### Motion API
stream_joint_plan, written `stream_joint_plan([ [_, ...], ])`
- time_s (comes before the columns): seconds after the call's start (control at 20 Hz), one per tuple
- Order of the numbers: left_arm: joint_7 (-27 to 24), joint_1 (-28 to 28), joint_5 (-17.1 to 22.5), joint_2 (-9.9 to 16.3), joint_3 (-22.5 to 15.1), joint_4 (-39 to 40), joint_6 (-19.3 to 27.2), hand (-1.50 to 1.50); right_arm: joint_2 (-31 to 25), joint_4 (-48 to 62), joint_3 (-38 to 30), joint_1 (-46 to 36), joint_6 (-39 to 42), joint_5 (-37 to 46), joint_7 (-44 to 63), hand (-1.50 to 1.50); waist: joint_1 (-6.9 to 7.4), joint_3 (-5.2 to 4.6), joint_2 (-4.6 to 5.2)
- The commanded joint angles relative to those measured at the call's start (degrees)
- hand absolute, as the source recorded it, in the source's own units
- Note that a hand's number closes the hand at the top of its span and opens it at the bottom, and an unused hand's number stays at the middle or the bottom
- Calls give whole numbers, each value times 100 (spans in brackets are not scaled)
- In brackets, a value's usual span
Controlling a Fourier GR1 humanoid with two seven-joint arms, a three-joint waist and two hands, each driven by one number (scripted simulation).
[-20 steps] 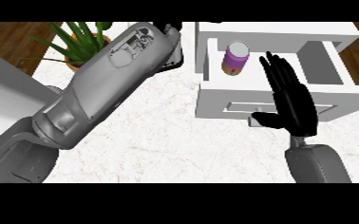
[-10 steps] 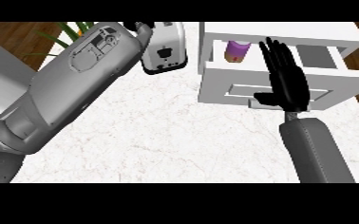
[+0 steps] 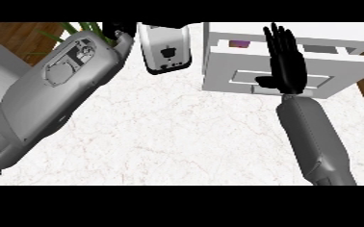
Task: Pick up the can, place it into the drawer and close the drawer
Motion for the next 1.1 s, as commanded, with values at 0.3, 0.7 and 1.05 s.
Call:
stream_joint_plan([
  [0.3,135,678,-255,265,-39,-728,26,-150,22,2103,-498,-1507,-704,41,53,-150,87,116,175],
  [0.7,9,1535,-382,506,-46,-1592,50,-150,-129,2864,-669,-2318,-781,90,200,-150,158,113,174],
  [1.05,-11,1788,-405,732,128,-1770,-147,-150,-290,3211,-910,-2747,-770,-86,-29,-150,164,116,201],
])
